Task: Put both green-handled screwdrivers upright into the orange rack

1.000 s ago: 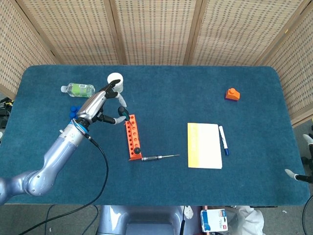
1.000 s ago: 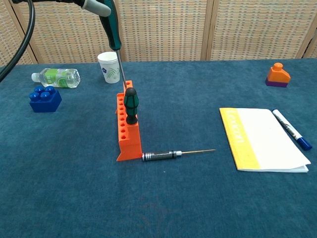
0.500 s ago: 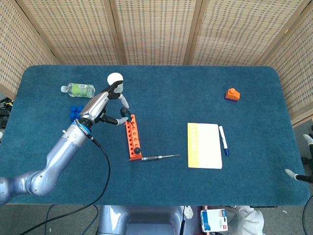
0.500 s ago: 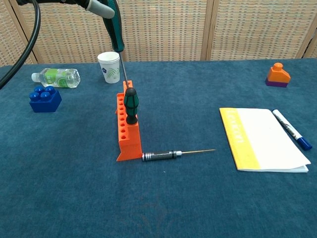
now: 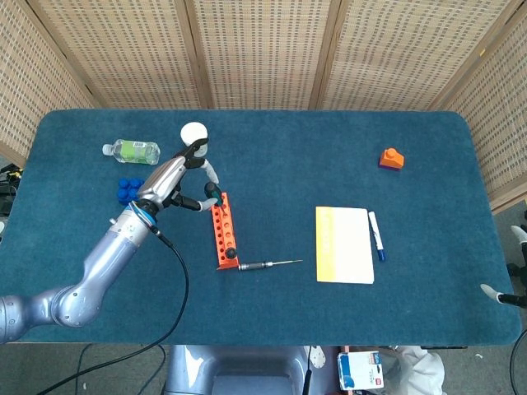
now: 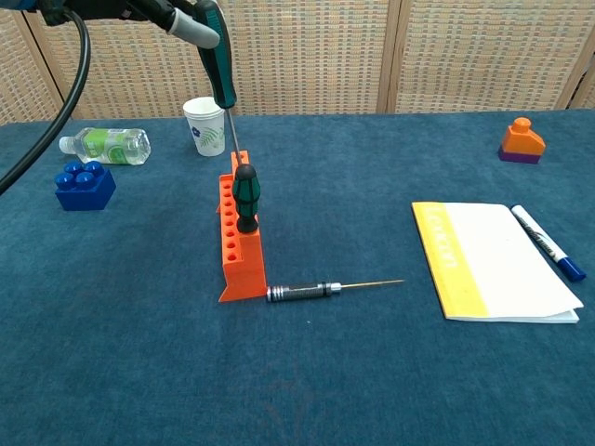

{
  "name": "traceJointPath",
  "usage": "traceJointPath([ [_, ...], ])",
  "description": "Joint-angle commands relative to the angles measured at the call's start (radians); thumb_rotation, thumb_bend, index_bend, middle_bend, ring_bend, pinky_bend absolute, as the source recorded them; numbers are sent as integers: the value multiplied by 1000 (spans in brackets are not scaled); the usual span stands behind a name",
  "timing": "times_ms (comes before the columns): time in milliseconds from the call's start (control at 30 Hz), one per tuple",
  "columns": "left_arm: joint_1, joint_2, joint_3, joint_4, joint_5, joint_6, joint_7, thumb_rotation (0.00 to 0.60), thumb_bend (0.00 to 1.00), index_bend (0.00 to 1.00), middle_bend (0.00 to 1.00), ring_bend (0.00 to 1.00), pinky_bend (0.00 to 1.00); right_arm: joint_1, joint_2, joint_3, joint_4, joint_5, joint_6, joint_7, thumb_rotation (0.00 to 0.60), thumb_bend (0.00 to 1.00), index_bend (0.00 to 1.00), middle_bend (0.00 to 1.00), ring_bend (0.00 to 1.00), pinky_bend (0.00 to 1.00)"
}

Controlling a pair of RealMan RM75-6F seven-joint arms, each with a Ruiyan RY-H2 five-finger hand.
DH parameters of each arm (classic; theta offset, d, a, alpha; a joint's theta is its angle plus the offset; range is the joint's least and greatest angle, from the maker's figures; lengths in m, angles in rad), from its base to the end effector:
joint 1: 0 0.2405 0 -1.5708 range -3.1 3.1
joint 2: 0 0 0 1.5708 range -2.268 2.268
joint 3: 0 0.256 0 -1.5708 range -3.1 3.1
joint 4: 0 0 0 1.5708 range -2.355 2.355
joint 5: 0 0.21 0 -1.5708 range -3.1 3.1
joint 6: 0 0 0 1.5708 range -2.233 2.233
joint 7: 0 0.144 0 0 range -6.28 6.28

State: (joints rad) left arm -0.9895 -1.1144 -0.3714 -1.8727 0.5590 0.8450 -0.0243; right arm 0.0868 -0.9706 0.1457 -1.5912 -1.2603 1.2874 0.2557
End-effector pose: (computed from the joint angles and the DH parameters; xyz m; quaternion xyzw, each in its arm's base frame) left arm -0.0501 0.3839 0.1036 -0.5870 -0.5872 -0.4722 0.2961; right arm -0.3556 -0.1983 0.2168 0.4927 -0.4877 0.3700 0.6185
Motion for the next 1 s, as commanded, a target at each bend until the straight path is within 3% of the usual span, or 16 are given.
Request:
traceJointPath([
  [33, 0, -5, 2, 4, 0, -1, 0, 600, 634, 727, 0, 0, 0, 0, 0, 0, 0, 0, 0, 0, 600, 0, 0, 0, 0, 0],
  [1000, -54, -184, 78, 179, -51, -18, 78, 600, 641, 719, 0, 0, 0, 8, -3, -2, 5, 6, -21, -1, 600, 0, 0, 0, 0, 0],
])
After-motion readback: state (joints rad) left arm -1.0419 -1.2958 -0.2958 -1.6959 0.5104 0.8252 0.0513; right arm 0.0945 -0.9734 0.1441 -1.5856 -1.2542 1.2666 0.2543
